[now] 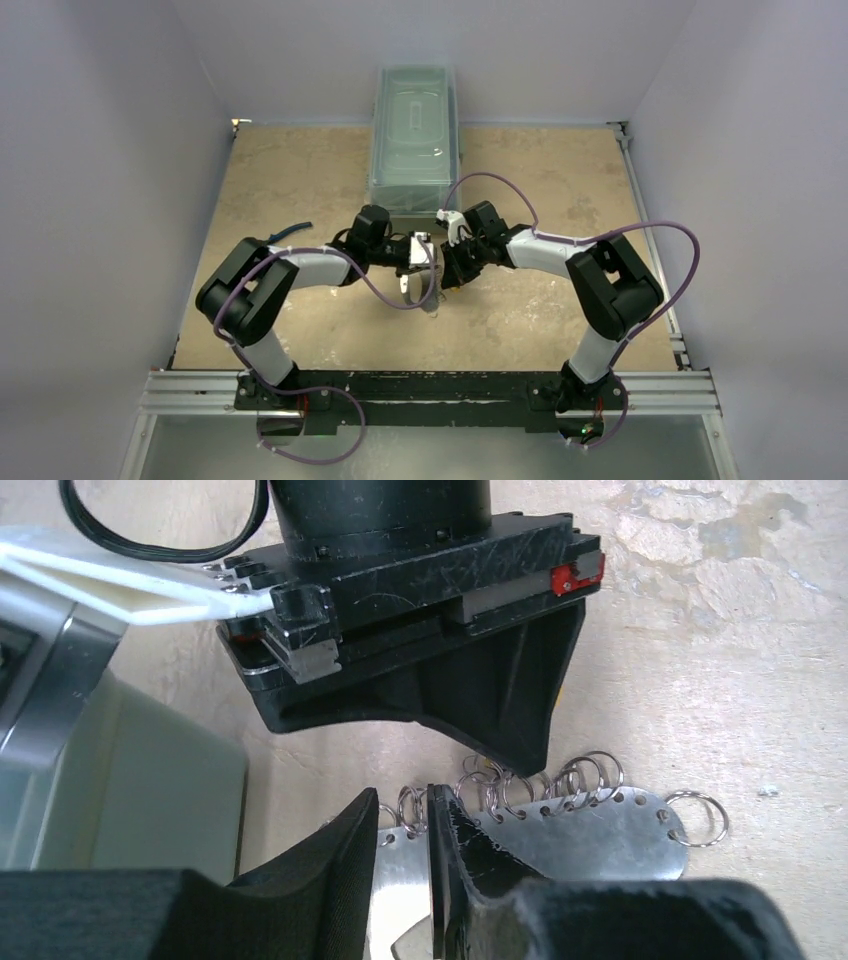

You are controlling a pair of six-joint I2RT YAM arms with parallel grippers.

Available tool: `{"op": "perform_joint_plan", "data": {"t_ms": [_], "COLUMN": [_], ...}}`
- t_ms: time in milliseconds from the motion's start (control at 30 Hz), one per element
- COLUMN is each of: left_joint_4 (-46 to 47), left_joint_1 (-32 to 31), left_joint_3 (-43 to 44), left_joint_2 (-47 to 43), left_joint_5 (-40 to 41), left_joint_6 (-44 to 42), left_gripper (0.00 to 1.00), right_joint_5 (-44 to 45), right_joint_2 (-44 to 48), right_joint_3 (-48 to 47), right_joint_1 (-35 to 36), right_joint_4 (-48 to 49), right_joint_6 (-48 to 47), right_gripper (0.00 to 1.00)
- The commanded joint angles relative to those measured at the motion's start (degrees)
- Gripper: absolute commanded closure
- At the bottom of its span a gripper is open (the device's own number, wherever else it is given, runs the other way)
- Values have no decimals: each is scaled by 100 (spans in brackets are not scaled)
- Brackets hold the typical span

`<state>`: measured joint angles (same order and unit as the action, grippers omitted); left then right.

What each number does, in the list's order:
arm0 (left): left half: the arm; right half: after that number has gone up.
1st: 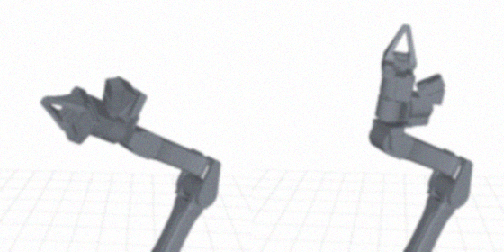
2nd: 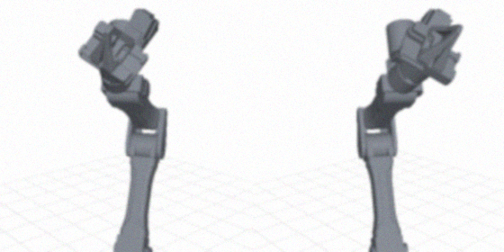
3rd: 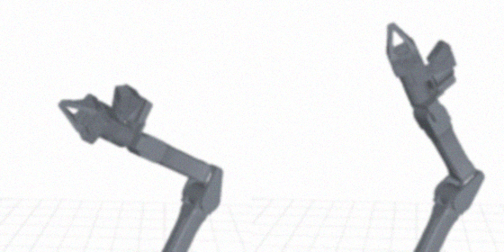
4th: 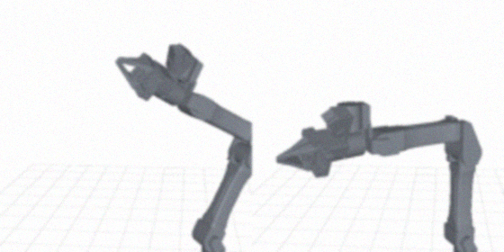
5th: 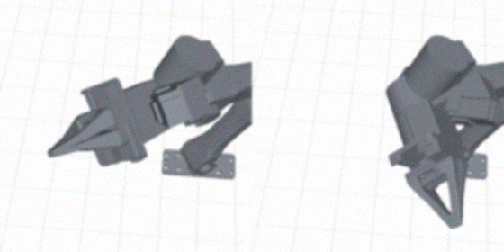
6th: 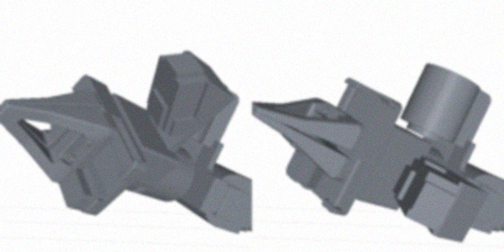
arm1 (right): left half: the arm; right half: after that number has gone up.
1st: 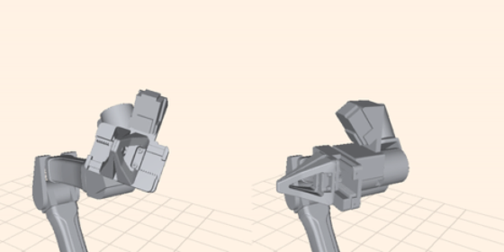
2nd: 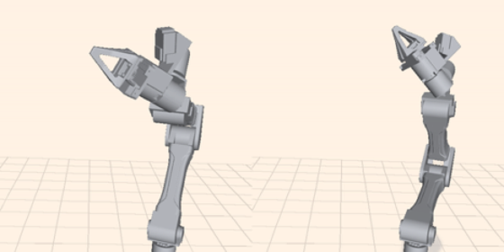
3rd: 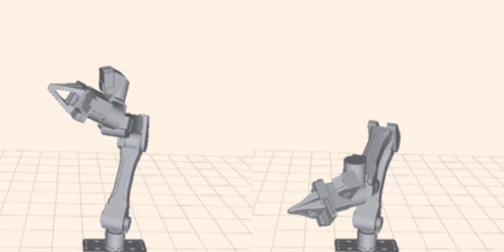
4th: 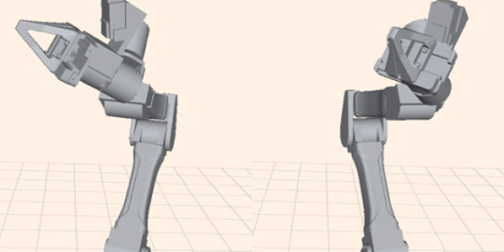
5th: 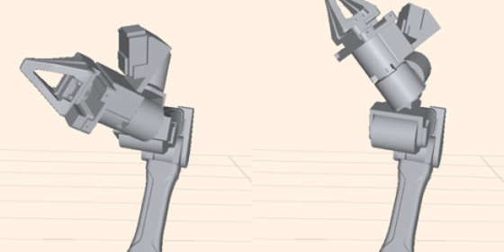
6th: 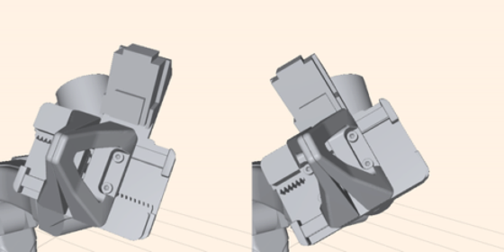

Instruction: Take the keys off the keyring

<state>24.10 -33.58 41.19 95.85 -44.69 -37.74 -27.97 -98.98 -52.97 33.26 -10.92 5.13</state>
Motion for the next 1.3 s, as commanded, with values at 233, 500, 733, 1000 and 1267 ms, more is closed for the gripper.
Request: {"op": "perform_joint_plan", "data": {"t_ms": [233,500,733,1000,1267], "left_joint_4": [-922,-853,-793,-795,-808], "left_joint_1": [-112,-174,-177,-201,-210], "left_joint_3": [614,678,786,824,798], "left_joint_2": [621,809,877,805,685], "left_joint_5": [-553,-447,-448,-538,-556], "left_joint_6": [-954,-984,-950,-954,-907], "left_gripper": [75,75,75,78,78], "right_joint_5": [56,74,67,63,55], "right_joint_2": [351,336,357,377,402], "right_joint_3": [100,76,101,110,127], "right_joint_1": [-10,-14,-12,-10,-8], "right_joint_4": [147,130,143,142,127], "right_joint_6": [-100,-104,-99,-99,-116], "right_gripper": [100,100,100,100,100]}}
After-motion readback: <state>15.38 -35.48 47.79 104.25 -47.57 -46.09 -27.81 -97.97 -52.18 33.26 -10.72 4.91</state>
